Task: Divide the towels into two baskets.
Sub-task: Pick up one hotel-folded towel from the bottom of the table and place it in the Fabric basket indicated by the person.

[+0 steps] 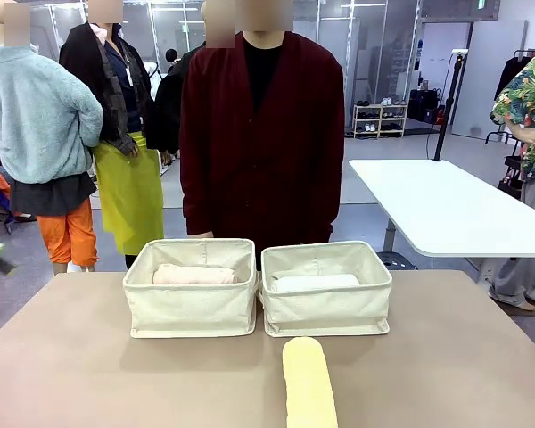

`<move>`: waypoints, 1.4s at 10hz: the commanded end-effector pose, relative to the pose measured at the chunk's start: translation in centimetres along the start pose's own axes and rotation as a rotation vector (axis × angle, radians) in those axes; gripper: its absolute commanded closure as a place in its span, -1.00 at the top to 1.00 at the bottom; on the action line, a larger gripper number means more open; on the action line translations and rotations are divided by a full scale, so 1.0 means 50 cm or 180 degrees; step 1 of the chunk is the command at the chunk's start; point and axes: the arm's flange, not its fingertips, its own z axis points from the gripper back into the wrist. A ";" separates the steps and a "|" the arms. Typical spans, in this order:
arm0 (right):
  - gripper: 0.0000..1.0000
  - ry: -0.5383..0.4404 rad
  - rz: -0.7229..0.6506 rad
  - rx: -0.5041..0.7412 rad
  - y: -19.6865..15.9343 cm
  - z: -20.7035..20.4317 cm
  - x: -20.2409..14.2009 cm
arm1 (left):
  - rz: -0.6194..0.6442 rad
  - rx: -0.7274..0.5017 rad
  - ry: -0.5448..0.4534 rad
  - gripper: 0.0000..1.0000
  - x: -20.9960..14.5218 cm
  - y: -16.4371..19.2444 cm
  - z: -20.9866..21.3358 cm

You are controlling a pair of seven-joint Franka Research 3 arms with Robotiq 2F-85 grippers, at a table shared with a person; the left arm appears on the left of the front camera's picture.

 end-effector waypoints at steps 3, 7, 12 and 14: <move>1.00 0.0034 -0.0005 -0.0002 0.008 -0.001 -0.004 | 0.0998 -0.0416 -0.0753 1.00 -0.204 0.101 0.033; 1.00 0.0034 -0.0005 -0.0002 0.008 -0.001 -0.004 | 0.0783 -0.0196 -0.0590 1.00 -0.209 0.080 0.047; 1.00 0.0034 -0.0005 -0.0002 0.008 -0.001 -0.004 | 0.0783 -0.0196 -0.0590 1.00 -0.209 0.080 0.047; 1.00 0.0004 0.0000 0.0002 0.000 -0.001 0.000 | 0.0783 -0.0196 -0.0590 1.00 -0.209 0.080 0.047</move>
